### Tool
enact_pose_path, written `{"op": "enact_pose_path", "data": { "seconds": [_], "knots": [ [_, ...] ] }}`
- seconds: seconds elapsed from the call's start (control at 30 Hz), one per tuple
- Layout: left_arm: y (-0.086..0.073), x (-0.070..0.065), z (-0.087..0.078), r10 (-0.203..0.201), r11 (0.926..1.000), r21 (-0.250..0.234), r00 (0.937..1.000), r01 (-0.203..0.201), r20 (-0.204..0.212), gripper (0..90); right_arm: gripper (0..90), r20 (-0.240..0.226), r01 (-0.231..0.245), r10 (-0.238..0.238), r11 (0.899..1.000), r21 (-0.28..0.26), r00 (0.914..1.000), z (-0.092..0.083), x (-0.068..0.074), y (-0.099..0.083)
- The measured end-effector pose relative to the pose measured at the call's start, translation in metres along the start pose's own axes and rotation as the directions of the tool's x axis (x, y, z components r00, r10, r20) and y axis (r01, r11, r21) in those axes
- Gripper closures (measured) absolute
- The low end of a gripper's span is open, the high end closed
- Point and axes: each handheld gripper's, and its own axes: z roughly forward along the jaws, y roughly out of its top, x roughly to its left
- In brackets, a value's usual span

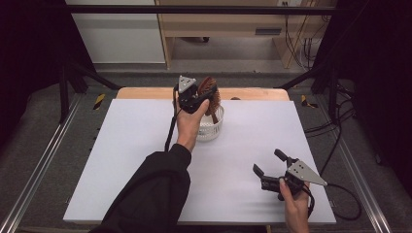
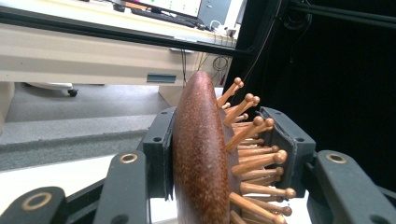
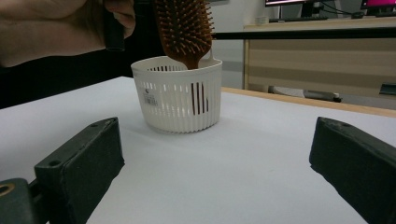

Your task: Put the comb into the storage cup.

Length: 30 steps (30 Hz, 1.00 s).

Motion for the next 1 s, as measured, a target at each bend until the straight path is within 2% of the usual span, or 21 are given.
{"op": "enact_pose_path", "data": {
  "seconds": [0.2, 0.6, 1.0],
  "knots": [
    [0.001, 0.004, -0.005, 0.032, 0.9992, 0.022, 0.9995, -0.032, 0.005, 47.9, 2.9, -0.002, -0.001, 0.001, 1.0, 0.002, 1.0, 0.0, 0.0, 0.0],
    [-0.002, 0.028, -0.019, -0.012, 0.9988, 0.048, 0.9999, 0.012, 0.004, 46.5, 2.9, -0.002, 0.001, -0.001, 1.0, 0.004, 1.0, 0.001, 0.0, -0.001],
    [-0.006, 0.036, -0.023, -0.036, 0.9984, 0.043, 0.9994, 0.036, -0.002, 45.8, 3.0, 0.0, 0.002, -0.002, 1.0, 0.006, 1.0, 0.001, 0.0, -0.001]
  ]
}}
